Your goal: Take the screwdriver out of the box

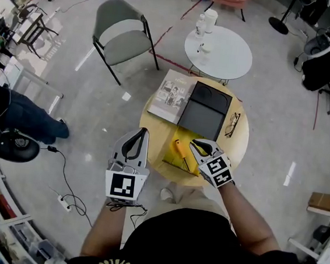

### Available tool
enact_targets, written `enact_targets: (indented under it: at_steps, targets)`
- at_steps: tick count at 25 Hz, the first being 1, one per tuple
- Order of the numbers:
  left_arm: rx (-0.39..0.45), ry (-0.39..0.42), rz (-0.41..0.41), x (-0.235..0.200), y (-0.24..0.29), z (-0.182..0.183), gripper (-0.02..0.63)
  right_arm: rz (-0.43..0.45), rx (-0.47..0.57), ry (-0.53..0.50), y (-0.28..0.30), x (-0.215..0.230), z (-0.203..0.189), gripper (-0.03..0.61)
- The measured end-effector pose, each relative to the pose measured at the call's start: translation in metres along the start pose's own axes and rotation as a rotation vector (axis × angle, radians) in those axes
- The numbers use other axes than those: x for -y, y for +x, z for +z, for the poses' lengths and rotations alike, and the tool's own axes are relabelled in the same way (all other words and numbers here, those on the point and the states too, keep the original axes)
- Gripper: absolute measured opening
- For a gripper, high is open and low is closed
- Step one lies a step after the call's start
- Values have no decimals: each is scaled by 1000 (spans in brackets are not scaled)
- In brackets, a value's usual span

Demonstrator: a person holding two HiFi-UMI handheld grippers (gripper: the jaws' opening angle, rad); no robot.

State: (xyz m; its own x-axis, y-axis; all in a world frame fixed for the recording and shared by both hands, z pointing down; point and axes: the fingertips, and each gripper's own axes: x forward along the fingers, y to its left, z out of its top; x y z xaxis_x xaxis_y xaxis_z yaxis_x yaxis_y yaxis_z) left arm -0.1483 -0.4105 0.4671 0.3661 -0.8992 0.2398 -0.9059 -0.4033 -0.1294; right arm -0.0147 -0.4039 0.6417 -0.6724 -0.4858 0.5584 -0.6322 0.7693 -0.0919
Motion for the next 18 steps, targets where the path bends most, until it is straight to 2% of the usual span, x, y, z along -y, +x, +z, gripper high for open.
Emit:
enact_targets:
  at_steps: [18]
  targets:
    - [-36, -2, 26, -5, -7, -13, 14, 63, -142, 58, 44, -1, -57, 145]
